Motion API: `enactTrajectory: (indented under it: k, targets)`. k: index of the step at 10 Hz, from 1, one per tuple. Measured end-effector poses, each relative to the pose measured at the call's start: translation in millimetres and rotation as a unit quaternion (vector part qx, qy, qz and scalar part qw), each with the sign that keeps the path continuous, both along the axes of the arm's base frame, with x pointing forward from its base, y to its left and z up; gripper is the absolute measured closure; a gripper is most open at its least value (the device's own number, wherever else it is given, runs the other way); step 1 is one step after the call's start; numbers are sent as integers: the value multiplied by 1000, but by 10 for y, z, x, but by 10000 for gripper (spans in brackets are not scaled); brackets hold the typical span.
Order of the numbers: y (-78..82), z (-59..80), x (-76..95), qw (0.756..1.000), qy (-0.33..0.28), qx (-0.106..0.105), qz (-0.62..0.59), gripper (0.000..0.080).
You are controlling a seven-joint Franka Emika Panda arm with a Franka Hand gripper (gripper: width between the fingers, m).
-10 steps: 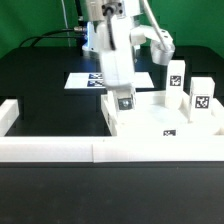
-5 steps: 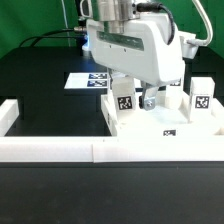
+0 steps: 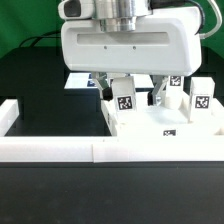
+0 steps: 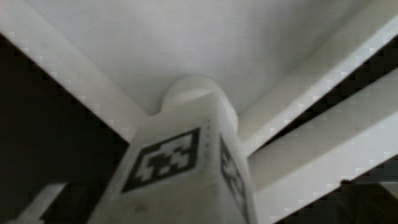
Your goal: Assemble square table
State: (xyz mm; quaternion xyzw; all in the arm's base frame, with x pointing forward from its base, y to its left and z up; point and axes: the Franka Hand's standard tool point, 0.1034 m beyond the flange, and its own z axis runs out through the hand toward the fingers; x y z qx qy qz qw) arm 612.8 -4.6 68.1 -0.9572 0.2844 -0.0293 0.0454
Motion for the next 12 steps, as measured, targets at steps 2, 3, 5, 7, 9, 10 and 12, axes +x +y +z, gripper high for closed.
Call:
enactTrajectory:
  k: [2, 3, 5, 7, 9, 10, 12]
  targets:
    - [0, -1, 0, 1000, 1, 1, -16, 258]
    - [1, -1, 0, 999, 3, 3, -40, 452]
    - [2, -6, -2, 995, 8, 9, -104, 510]
    - [3, -13, -5, 986, 13, 14, -168, 510]
    - [-8, -20, 0, 954, 28, 30, -297, 510]
    - [-27, -25, -5, 929, 34, 46, -367, 510]
    - [-42, -29, -6, 873, 46, 71, -480, 509]
